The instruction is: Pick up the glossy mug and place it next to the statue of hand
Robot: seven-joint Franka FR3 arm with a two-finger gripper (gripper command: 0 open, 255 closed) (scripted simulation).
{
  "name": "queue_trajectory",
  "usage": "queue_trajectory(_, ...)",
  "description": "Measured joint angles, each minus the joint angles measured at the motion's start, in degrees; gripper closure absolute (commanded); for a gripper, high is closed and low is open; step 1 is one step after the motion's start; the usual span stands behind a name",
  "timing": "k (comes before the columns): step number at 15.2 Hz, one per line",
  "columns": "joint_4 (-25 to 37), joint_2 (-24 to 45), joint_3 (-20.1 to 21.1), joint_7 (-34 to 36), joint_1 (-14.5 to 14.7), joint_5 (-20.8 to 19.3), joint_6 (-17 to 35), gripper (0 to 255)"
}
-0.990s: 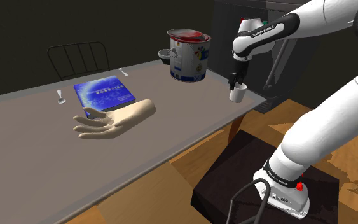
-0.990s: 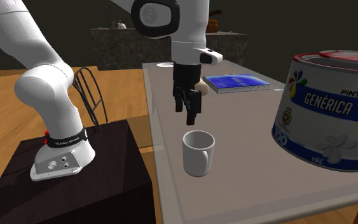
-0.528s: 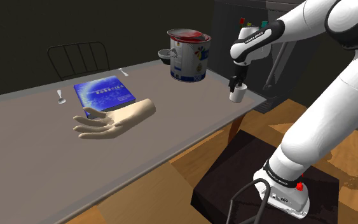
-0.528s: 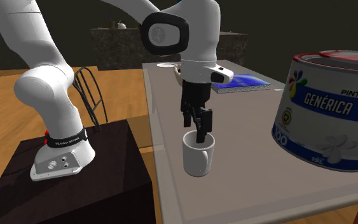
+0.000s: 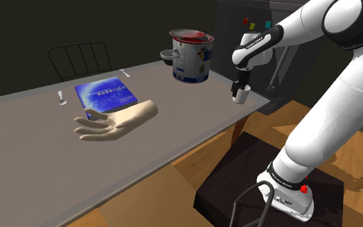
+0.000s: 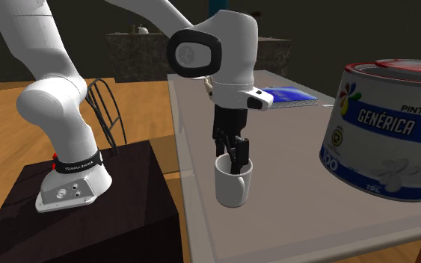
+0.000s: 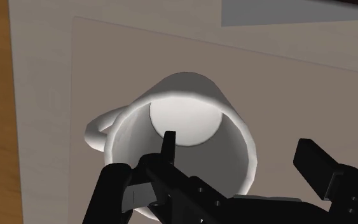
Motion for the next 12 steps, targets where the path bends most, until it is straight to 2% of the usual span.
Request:
queue_trajectory(2, 0.0, 0.0, 0.0, 0.0, 0.0, 0.0, 0.0, 0)
queue_trajectory(3, 0.0, 0.0, 0.0, 0.0, 0.0, 0.0, 0.0, 255)
queue_trajectory(12, 0.0, 0.0, 0.0, 0.0, 0.0, 0.0, 0.0, 255)
